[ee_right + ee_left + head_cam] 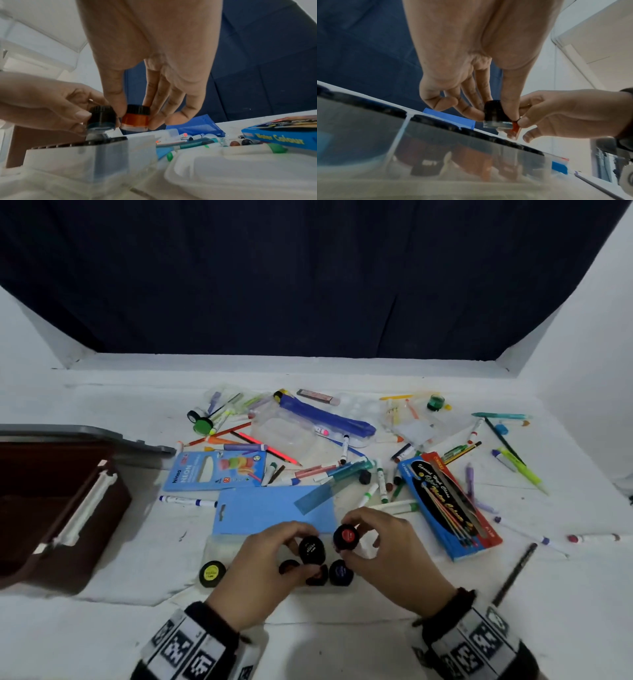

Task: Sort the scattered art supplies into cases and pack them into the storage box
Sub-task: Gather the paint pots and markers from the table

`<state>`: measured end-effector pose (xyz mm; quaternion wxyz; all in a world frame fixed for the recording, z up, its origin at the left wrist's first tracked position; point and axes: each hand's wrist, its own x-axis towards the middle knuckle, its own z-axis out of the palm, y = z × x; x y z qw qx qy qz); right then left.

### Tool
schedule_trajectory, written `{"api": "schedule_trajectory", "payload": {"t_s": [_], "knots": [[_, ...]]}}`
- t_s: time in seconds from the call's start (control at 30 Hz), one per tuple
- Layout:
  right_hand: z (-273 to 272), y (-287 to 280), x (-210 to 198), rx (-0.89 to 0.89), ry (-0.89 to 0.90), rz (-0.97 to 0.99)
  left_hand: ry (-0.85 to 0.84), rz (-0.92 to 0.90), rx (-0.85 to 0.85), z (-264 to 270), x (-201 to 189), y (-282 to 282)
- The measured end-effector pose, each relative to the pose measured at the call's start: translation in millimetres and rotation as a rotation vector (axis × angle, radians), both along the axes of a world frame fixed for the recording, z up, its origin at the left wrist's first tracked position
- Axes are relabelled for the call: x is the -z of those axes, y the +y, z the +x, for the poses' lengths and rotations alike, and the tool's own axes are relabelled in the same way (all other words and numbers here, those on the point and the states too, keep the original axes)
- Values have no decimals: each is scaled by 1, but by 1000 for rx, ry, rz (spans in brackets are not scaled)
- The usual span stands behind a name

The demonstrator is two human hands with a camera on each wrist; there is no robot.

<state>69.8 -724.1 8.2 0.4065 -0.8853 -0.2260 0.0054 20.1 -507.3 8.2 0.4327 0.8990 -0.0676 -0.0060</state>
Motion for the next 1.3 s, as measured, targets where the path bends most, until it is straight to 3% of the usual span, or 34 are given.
{"api": "schedule_trajectory", "payload": {"t_s": [0.13, 0.4, 0.7, 1.03, 1.3], "knots": [[3, 4, 6, -18, -36, -100, -40, 77, 67, 13, 6, 1], [16, 5, -4, -161, -26, -253, -128, 153, 36, 27, 22, -6], [36, 0, -9, -301, 88, -383, 29, 262, 51, 28, 10, -7], [53, 8, -19, -352, 97, -453, 28, 288, -37, 31, 10, -14], [70, 31, -31, -418, 108, -612, 64, 462, -143, 29, 2, -20]]}}
